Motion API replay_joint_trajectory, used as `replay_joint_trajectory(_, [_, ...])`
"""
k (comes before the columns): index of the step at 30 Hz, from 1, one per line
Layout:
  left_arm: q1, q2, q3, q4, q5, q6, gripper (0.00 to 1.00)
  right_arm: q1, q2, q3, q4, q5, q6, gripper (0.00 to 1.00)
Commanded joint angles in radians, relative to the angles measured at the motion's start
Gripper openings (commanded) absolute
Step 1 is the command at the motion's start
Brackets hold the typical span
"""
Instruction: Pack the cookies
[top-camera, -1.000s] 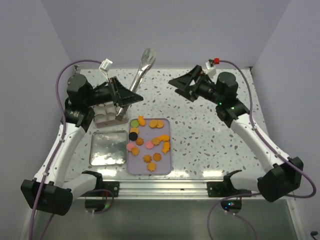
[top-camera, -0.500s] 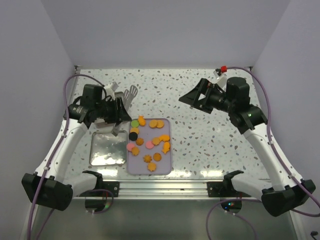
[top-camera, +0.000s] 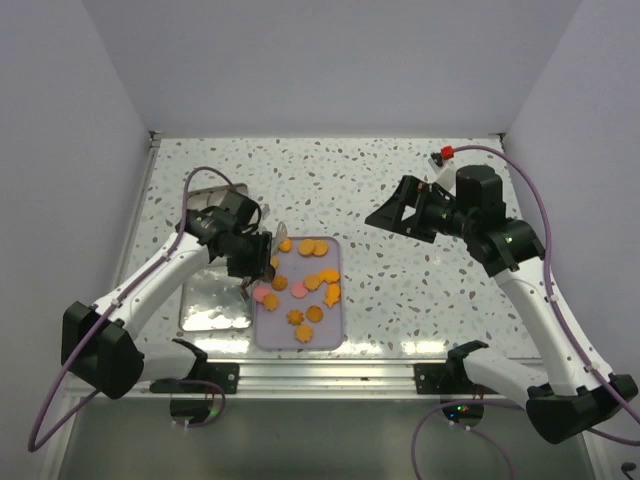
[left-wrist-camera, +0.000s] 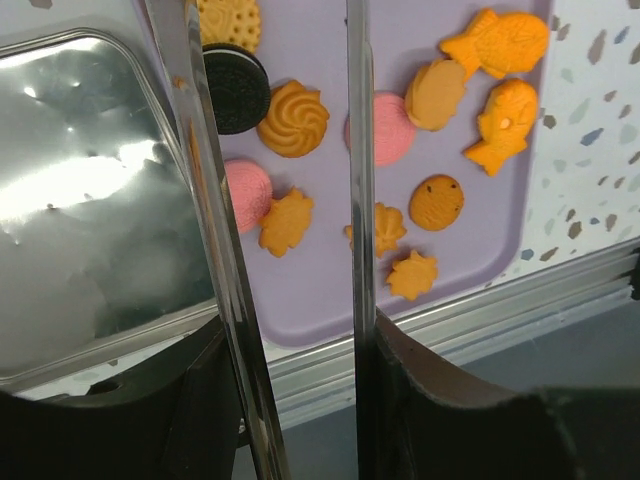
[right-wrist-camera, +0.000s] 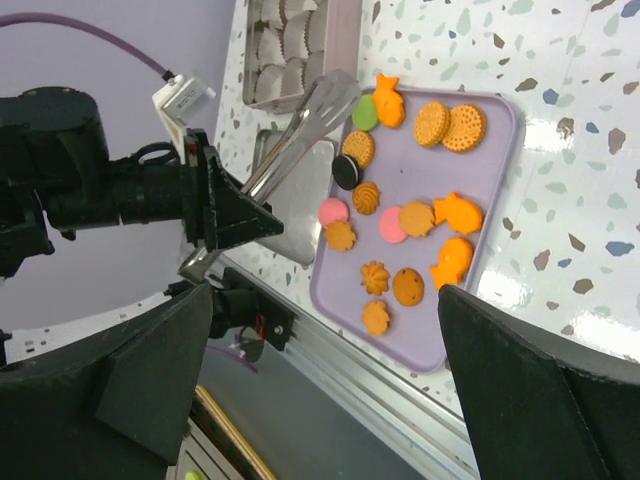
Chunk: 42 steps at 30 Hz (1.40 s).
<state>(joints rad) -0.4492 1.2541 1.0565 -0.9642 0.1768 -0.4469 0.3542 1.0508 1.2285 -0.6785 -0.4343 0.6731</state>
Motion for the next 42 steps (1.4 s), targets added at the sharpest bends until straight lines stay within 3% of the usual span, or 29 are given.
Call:
replay_joint_trajectory(1, [-0.046,0.050,0.031,-0.002,-0.112,-0.052,0.51,0.002,-0.031,0.006,-0.061,0.023,-0.041,0.99])
replay_joint_trajectory(16, [-0.115,0.189,0.123,0.027,-0.152,-0.061,0.52,0.002,-0.071,0.003,-0.113,0.058,-0.072,0.99])
replay_joint_trajectory(27, [-0.172,0.350,0.209,-0.042,-0.270,-0.061,0.52,0.003,-0.077,0.006,-0.125,0.074,-0.086,0.99])
replay_joint_trajectory(36, [-0.178,0.355,0.238,-0.093,-0.344,-0.065,0.51,0.002,-0.072,0.009,-0.130,0.078,-0.092,0.99])
replay_joint_trajectory(42, [-0.178,0.363,0.235,-0.100,-0.310,-0.029,0.50,0.002,-0.064,0.000,-0.116,0.071,-0.087,0.99])
